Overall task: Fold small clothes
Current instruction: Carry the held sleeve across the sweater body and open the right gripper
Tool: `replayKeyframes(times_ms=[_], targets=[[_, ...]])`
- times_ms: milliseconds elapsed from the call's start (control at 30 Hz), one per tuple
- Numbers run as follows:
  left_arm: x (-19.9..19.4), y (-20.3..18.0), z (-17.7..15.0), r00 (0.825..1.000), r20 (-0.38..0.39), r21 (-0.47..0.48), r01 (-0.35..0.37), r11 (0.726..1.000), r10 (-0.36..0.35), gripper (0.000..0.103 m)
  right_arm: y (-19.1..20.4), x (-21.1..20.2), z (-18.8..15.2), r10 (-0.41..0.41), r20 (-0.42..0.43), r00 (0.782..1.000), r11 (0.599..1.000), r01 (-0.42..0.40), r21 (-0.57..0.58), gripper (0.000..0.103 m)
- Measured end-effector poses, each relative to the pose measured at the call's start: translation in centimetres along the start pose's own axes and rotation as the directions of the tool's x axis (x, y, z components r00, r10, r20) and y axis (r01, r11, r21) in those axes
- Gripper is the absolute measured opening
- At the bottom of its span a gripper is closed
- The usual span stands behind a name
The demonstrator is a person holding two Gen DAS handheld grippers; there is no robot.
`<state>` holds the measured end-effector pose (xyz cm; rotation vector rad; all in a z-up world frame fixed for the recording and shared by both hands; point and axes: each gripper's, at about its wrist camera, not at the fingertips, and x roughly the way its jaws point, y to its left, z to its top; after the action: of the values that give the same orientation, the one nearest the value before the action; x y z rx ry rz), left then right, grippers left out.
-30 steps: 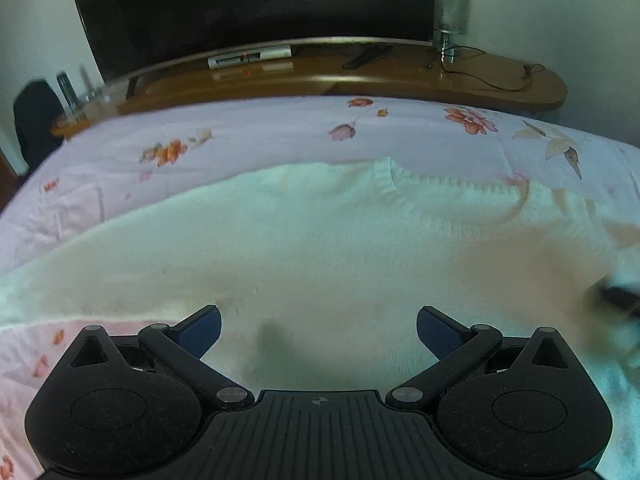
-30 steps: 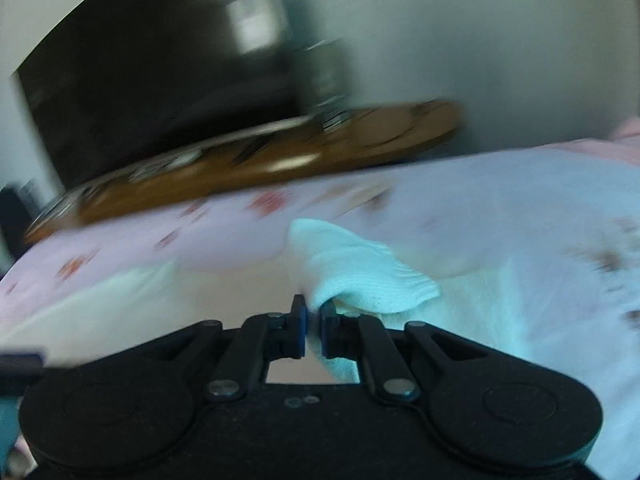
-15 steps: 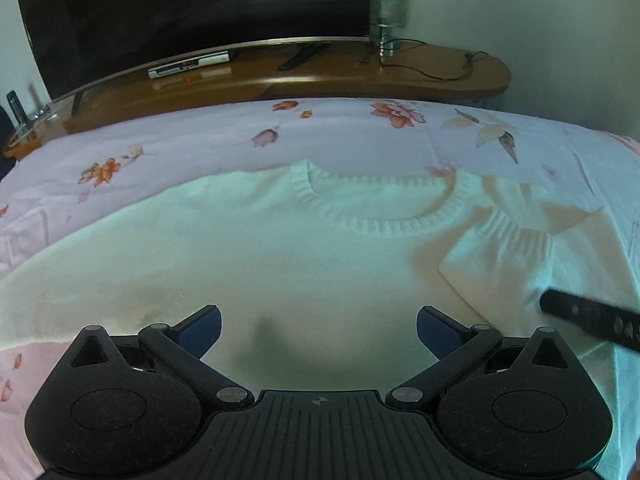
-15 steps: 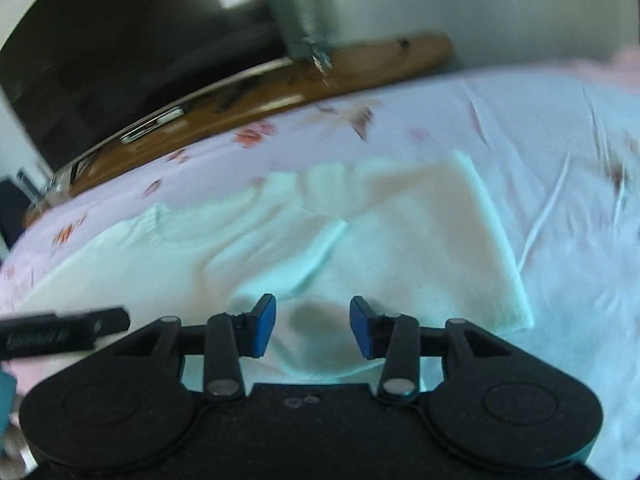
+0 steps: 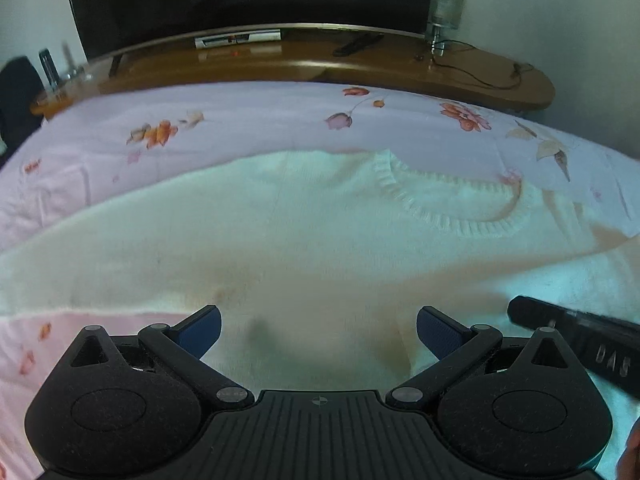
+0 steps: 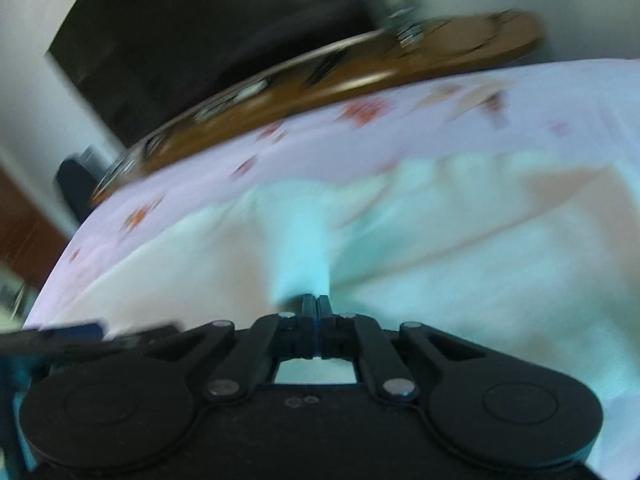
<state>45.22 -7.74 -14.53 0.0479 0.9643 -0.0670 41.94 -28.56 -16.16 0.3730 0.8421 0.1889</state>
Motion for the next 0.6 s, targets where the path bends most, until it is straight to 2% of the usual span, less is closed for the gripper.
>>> replayKeyframes(times_ms=[67, 133, 167, 300, 400, 467, 500, 600], targets=[[0.0, -0.2, -0.5, 0.999, -0.025, 0.019, 0.042, 0.999, -0.042, 0.103, 0.6, -1.1, -0.9, -0.03, 0.025, 0.999, 0.999, 0.03, -0.014, 0.013], [0.1, -0.9, -1.0, 0.994, -0.07, 0.028, 0.092, 0.995, -0.09, 0.103, 0.7, -2.9, -1.9, -0.081, 0.048, 0.996, 0.996, 0.082, -0.026, 0.016], [0.1, -1.1, -1.2, 0.989, -0.094, 0.021, 0.114, 0.993, -0.111, 0.103, 0.5, -3.7, -2.1, -0.107, 0.057, 0.993, 0.993, 0.109, -0.037, 0.022], [-0.3, -2.3, -2.4, 0.968, -0.16, -0.029, 0.194, 0.981, -0.196, 0.103, -0.9, -6.6, -3.4, -0.231, 0.101, 0.968, 0.968, 0.239, -0.078, 0.026], [-0.7, -2.8, -3.4, 0.944, -0.189, -0.112, 0.254, 0.961, -0.272, 0.102, -2.4, -8.0, -4.2, -0.279, 0.113, 0.954, 0.957, 0.286, -0.053, 0.03], [-0.6, -3.2, -4.0, 0.929, -0.196, -0.166, 0.284, 0.944, -0.314, 0.084, -3.3, -8.5, -4.6, -0.297, 0.116, 0.948, 0.953, 0.302, -0.027, 0.032], [-0.4, -3.5, -4.1, 0.928, -0.198, -0.172, 0.285, 0.943, -0.317, 0.074, -3.7, -8.8, -4.9, -0.306, 0.119, 0.945, 0.951, 0.309, -0.013, 0.033], [0.0, -3.9, -3.8, 0.933, -0.159, -0.216, 0.285, 0.934, -0.322, 0.074, -4.6, -9.2, -5.3, -0.328, 0.122, 0.937, 0.944, 0.329, 0.013, 0.033]])
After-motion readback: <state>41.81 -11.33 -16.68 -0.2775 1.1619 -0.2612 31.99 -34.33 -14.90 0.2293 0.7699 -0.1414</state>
